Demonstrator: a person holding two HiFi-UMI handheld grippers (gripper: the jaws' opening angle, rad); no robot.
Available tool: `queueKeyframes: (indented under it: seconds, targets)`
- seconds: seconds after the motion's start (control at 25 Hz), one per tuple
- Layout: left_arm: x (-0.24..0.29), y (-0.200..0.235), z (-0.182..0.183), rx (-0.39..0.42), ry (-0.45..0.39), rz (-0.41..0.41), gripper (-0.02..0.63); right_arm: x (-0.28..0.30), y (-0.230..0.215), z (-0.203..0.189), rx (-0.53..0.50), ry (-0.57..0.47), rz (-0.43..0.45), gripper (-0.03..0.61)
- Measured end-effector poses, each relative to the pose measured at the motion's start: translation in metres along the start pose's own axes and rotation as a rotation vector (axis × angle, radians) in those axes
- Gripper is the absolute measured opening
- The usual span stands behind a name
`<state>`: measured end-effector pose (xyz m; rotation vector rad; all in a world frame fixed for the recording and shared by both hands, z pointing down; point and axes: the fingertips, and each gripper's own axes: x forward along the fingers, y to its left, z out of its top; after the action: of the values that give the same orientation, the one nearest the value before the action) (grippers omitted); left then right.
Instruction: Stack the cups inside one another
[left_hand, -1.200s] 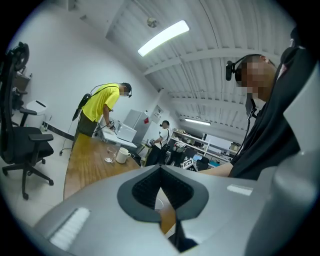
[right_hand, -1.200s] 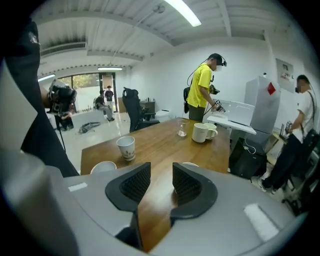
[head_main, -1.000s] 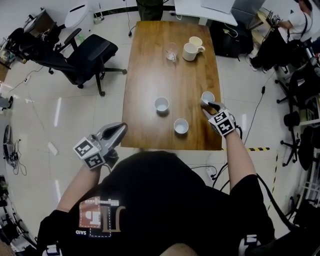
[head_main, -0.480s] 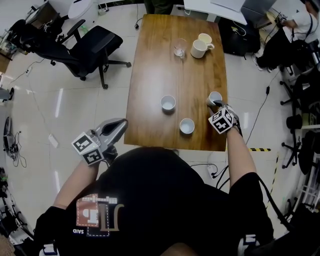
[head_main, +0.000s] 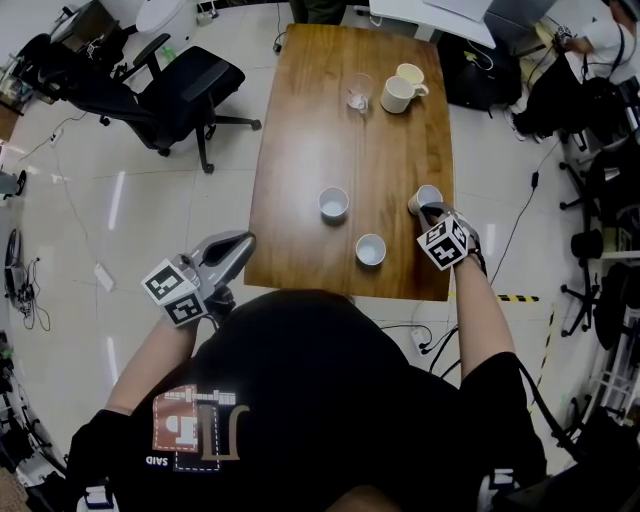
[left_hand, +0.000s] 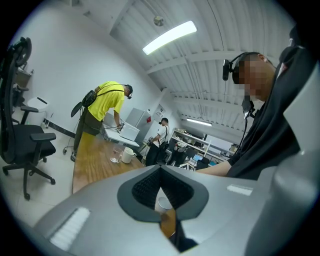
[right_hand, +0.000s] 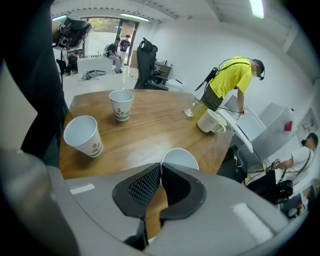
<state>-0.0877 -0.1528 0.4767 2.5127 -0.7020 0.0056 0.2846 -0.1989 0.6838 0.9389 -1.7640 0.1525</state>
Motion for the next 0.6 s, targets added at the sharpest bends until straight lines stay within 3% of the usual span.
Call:
queueKeyframes:
  seconds: [0.28, 0.44, 0.6]
  targets:
    - [0.016, -0.006, 0.003, -0.001, -0.012, -0.046, 0.000, -0.071, 0.029, 0.055, -0.011, -0.141, 0.064, 0.025]
    - [0.025, -0.007, 0.005, -0.001, -0.015, -0.070, 0.000, -0.118, 0.069, 0.090, -0.065, -0.218, 0.139, 0.025]
    - [0.032, -0.008, 0.003, -0.004, -0.013, -0.090, 0.000, -0.139, 0.113, 0.101, -0.127, -0.233, 0.211, 0.025]
